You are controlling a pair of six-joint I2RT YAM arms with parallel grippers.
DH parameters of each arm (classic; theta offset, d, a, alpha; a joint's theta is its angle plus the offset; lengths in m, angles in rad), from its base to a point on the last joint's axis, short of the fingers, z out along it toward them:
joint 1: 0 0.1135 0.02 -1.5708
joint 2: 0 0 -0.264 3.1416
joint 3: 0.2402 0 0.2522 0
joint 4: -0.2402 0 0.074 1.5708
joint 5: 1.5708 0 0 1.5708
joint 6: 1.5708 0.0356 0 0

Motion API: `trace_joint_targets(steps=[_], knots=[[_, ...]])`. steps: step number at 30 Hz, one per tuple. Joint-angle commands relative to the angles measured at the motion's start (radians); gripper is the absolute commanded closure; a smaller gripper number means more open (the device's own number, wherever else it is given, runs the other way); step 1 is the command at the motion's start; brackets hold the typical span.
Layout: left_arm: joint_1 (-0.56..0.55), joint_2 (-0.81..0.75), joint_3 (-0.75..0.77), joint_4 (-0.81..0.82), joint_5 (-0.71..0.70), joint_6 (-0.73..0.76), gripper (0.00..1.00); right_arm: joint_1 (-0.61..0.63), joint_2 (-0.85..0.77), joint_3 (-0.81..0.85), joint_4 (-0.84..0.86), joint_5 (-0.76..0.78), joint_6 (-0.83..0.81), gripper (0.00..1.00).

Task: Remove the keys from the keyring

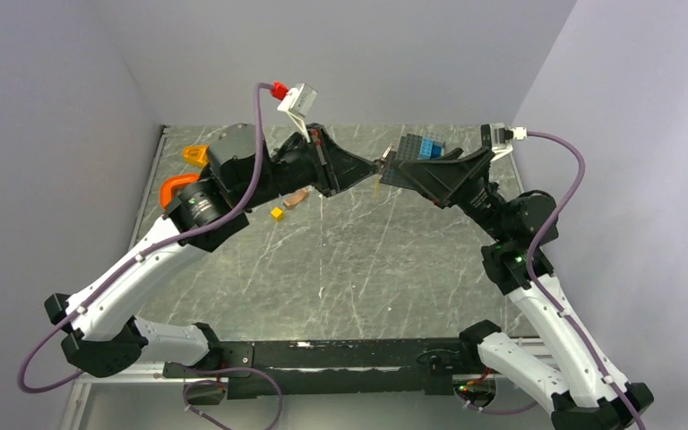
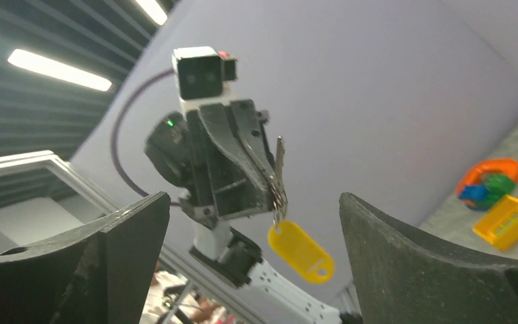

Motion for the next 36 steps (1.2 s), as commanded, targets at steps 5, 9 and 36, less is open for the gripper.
trace_joint_targets(steps=[5, 9, 36], knots=[[0.094, -0.025, 0.190, -0.422, 0.233, 0.188, 1.00, -0.002, 0.031, 0.305, -0.623, -0.197, -0.543, 0.00], [0.114, 0.001, 0.251, -0.616, 0.327, 0.264, 1.00, -0.002, 0.097, 0.406, -0.747, -0.375, -0.692, 0.07], [0.120, 0.009, 0.175, -0.625, 0.517, 0.291, 1.00, 0.074, 0.224, 0.415, -0.756, -0.703, -0.740, 0.41]])
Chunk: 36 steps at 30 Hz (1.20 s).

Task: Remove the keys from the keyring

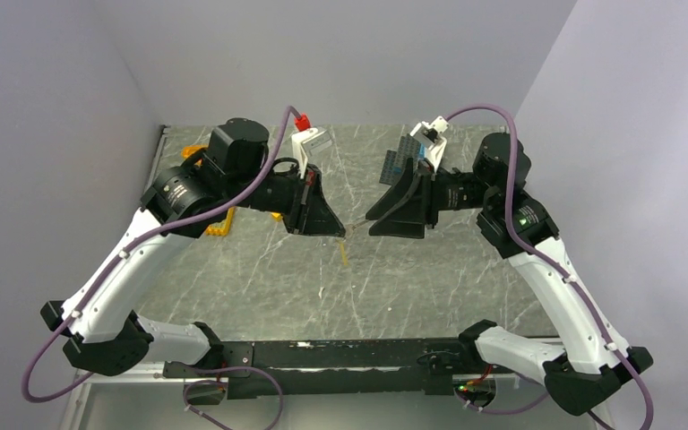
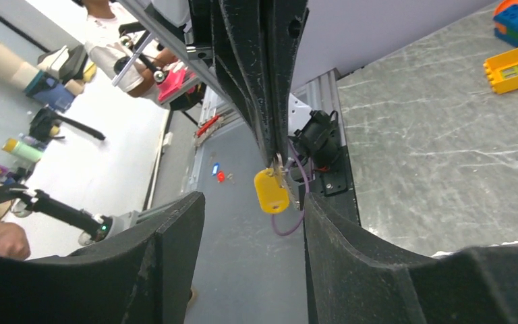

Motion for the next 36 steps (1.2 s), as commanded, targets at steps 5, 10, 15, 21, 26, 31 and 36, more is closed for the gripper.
trace_joint_targets(steps=[5, 10, 15, 21, 26, 31, 36], knots=[[0.004, -0.005, -0.010, 0.088, 0.055, -0.033, 1.00, 0.053, 0.023, 0.003, 0.044, -0.015, -0.008, 0.41], [0.004, 0.003, -0.025, 0.128, 0.075, -0.056, 1.00, 0.093, 0.046, 0.012, 0.051, 0.008, -0.012, 0.47], [0.004, 0.017, -0.007, 0.108, 0.083, -0.045, 1.00, 0.109, 0.049, 0.018, 0.025, 0.021, -0.036, 0.56], [0.004, 0.028, 0.001, 0.098, 0.094, -0.037, 1.00, 0.115, 0.048, 0.008, 0.018, 0.030, -0.042, 0.67], [0.003, 0.034, 0.005, 0.095, 0.095, -0.033, 1.00, 0.117, 0.049, -0.001, 0.057, 0.029, -0.009, 0.82], [0.004, 0.033, 0.009, 0.089, 0.096, -0.028, 1.00, 0.117, 0.046, -0.002, 0.063, 0.039, -0.001, 0.98], [0.003, 0.033, 0.006, 0.090, 0.100, -0.034, 1.00, 0.119, 0.041, -0.008, 0.058, 0.044, -0.002, 1.00]])
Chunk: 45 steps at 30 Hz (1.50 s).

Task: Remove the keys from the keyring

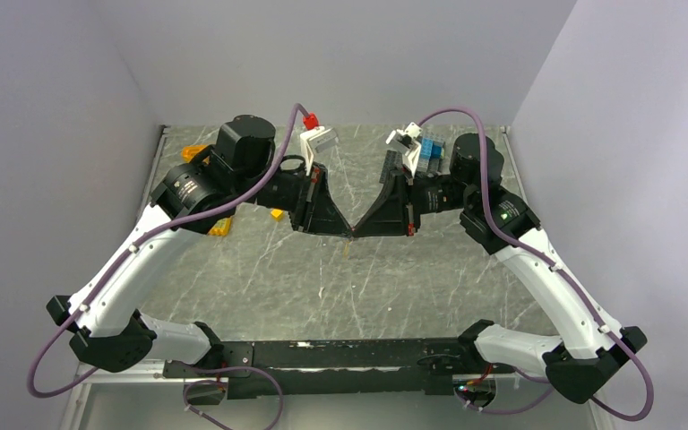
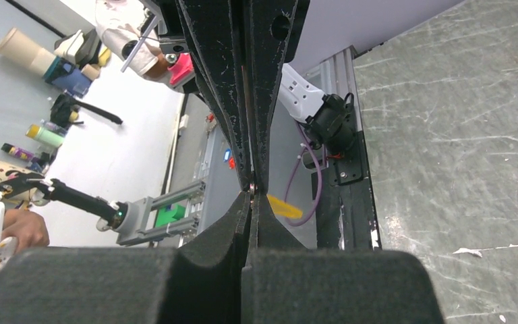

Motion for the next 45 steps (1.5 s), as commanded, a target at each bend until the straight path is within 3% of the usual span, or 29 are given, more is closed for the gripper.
trace_joint_targets(steps=[1, 3, 8, 10, 16, 20, 31, 45], knots=[[-0.001, 0.003, 0.026, 0.027, 0.005, 0.002, 1.00, 0.009, -0.020, 0.000, 0.070, 0.017, 0.005, 1.00], [0.000, 0.002, 0.024, 0.032, -0.005, -0.008, 0.90, 0.009, -0.025, -0.011, 0.087, 0.018, 0.019, 1.00], [-0.001, -0.020, 0.057, 0.077, -0.099, -0.037, 0.29, 0.010, -0.047, -0.032, 0.123, 0.047, 0.052, 1.00], [-0.001, -0.021, 0.094, 0.079, -0.136, -0.038, 0.21, 0.009, -0.057, -0.044, 0.151, 0.058, 0.076, 1.00], [0.001, -0.014, 0.171, 0.040, -0.187, -0.023, 0.27, 0.009, -0.082, -0.072, 0.262, 0.071, 0.162, 1.00], [0.001, -0.034, 0.150, 0.046, -0.162, -0.020, 0.39, 0.009, -0.088, -0.071, 0.302, 0.083, 0.195, 1.00], [0.001, -0.085, 0.071, 0.117, -0.115, -0.044, 0.54, 0.008, -0.096, -0.083, 0.427, 0.101, 0.279, 1.00], [0.002, -0.077, 0.050, 0.131, -0.075, -0.051, 0.58, 0.008, -0.095, -0.080, 0.429, 0.110, 0.283, 1.00]])
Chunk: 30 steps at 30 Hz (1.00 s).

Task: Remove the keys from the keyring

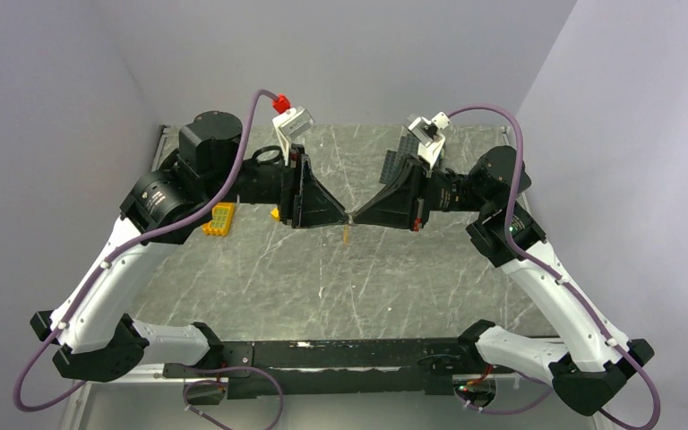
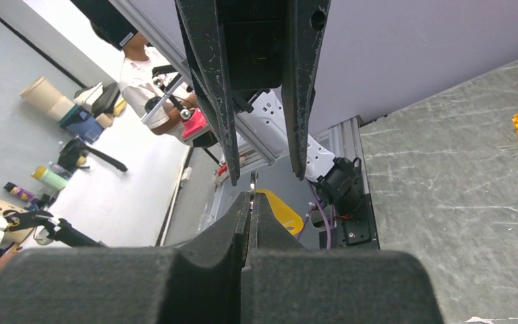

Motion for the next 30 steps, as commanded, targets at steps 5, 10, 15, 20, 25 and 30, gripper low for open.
trace_joint_targets(steps=[5, 10, 15, 20, 25, 30], knots=[[-0.001, -0.005, -0.003, 0.046, 0.047, -0.012, 0.66, 0.002, -0.015, 0.002, 0.064, 0.018, 0.014, 1.00], [0.000, -0.009, -0.014, 0.060, 0.052, -0.017, 0.74, 0.002, -0.016, -0.001, 0.067, 0.015, 0.017, 1.00], [-0.001, -0.001, -0.022, 0.079, 0.062, -0.027, 0.78, 0.002, -0.017, -0.001, 0.071, 0.015, 0.022, 1.00], [-0.003, 0.007, -0.009, 0.079, 0.056, -0.025, 0.93, 0.003, -0.020, -0.002, 0.066, 0.014, 0.019, 1.00], [-0.007, 0.014, 0.006, 0.069, 0.029, -0.024, 1.00, 0.002, -0.026, -0.015, 0.083, 0.012, 0.032, 1.00], [-0.017, 0.032, 0.048, 0.018, -0.006, 0.001, 1.00, 0.001, -0.022, 0.007, 0.017, 0.002, -0.006, 0.78]])
